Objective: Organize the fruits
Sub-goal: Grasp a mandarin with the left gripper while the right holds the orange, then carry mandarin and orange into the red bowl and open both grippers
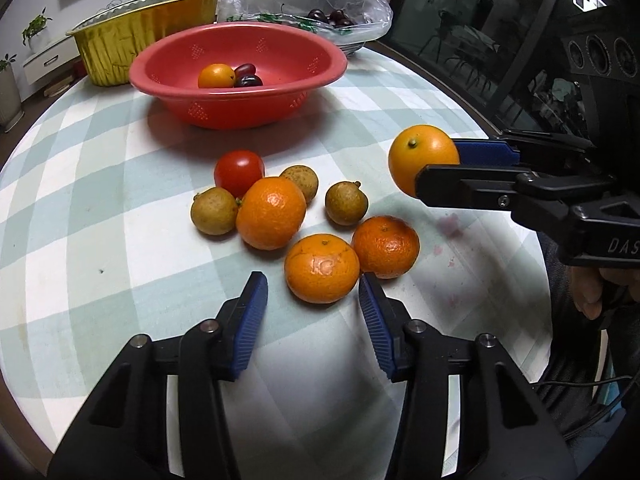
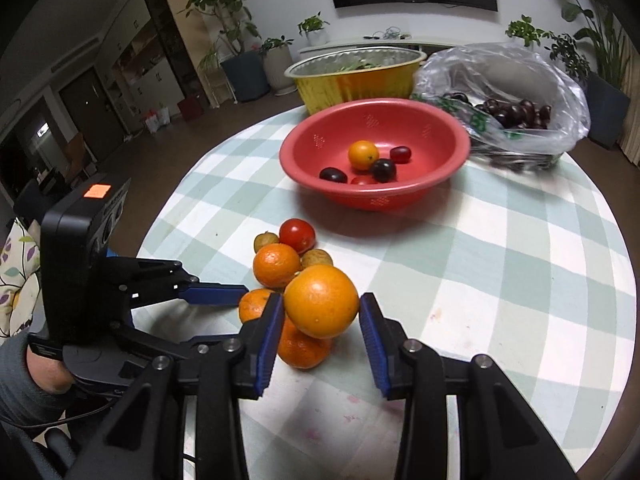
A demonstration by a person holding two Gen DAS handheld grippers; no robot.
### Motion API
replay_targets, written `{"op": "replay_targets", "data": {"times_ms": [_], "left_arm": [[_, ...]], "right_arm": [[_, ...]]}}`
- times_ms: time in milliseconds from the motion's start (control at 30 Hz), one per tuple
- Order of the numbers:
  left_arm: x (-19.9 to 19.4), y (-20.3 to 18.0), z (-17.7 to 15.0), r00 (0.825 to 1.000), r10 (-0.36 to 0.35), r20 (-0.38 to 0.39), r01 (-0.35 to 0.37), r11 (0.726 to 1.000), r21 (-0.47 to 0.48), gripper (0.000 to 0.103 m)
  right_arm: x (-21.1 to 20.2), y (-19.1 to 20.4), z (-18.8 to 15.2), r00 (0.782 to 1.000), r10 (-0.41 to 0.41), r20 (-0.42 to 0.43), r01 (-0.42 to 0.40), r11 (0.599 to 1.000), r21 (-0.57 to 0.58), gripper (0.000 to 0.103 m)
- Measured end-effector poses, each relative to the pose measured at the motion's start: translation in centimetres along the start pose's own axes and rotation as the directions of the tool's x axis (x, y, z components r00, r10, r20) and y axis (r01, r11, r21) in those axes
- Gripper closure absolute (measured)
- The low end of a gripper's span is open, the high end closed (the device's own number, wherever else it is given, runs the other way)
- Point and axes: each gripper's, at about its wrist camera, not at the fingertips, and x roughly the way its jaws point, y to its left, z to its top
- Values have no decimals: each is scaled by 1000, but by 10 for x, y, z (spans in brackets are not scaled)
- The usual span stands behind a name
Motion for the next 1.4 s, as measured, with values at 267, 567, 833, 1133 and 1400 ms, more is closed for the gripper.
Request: {"op": "replay_targets", "data": {"times_ms": [267,567,833,1133,1400], "left_arm": [[7,0,8,1000,3,-3,-3,1000,20,59],[9,-5,7,1000,3,11,-3,999,49,69],[-2,-2,-5,999,-4,31,4,1000,16,69],[-22,8,-5,998,-3,70,4,1000,-20,69],[-49,31,14,992,22,127,-16,999,-50,69]], "right_arm": [[2,-1,-2,1000,11,1,-11,1000,8,62],[2,-1,-4,1000,15,3,-15,1000,10,62],[2,2,-6,1000,17,-2,-17,1000,5,62],[1,2,-6,1000,21,0,-21,1000,9,62],[-7,-11,0,1000,-9,8,9,1000,23,62]]}}
